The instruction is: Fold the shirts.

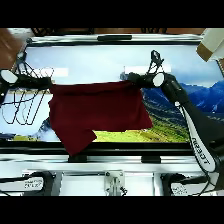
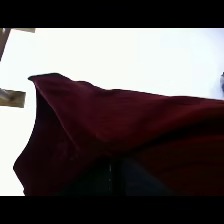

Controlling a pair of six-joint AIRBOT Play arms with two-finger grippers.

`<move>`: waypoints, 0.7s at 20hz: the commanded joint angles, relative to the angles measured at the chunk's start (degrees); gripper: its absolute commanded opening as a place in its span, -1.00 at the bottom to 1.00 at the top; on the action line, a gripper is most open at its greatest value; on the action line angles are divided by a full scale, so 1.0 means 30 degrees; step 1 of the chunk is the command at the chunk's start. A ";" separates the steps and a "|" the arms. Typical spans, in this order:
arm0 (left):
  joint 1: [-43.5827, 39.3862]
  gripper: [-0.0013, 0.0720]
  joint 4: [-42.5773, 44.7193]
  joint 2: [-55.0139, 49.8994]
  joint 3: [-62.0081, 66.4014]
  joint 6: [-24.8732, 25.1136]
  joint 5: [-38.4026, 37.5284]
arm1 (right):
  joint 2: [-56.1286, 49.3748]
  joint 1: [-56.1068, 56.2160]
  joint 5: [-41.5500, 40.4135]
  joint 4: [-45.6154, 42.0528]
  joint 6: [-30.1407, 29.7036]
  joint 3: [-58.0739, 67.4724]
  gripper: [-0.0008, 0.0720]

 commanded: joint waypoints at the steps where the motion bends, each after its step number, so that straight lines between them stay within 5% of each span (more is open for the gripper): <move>1: -0.0007 -0.86 -0.2419 -0.1989 -0.0022 0.0036 -0.0648 | -0.0896 0.0022 -0.0233 0.0998 0.0160 -0.0022 -0.59; 2: 0.0015 -0.73 -0.2674 -0.1974 0.0029 0.0051 -0.1370 | -0.0663 -0.0044 0.0073 0.1348 0.0131 -0.0022 0.01; 3: 0.0168 -0.35 -0.2499 -0.1894 0.0408 0.0087 -0.2645 | -0.0131 -0.0219 0.0605 0.1355 -0.0117 0.0015 0.42; 4: 0.0517 0.14 -0.2200 -0.1858 0.1188 0.0211 -0.4554 | 0.0627 -0.0510 0.1297 0.1173 -0.0692 0.0036 0.42; 5: 0.0991 0.31 -0.1617 -0.1865 0.2084 0.0211 -0.6608 | 0.1610 -0.1020 0.2441 0.0561 -0.1239 0.0073 0.42; 9: 0.3847 0.29 0.0080 -0.1413 0.2463 -0.0255 -1.4120 | 0.4597 -0.4539 1.1817 -0.3249 -0.1770 0.0044 0.42; 12: 0.5858 0.32 0.0058 0.0444 -0.2441 0.0044 -1.3005 | 0.5639 -0.7308 1.7099 -0.3526 -0.3643 -0.1829 0.42; 14: 0.6564 0.63 -0.0444 0.1326 -0.6033 0.0423 -1.1176 | 0.6564 -0.8531 1.7449 -0.3366 -0.3694 -0.4153 0.42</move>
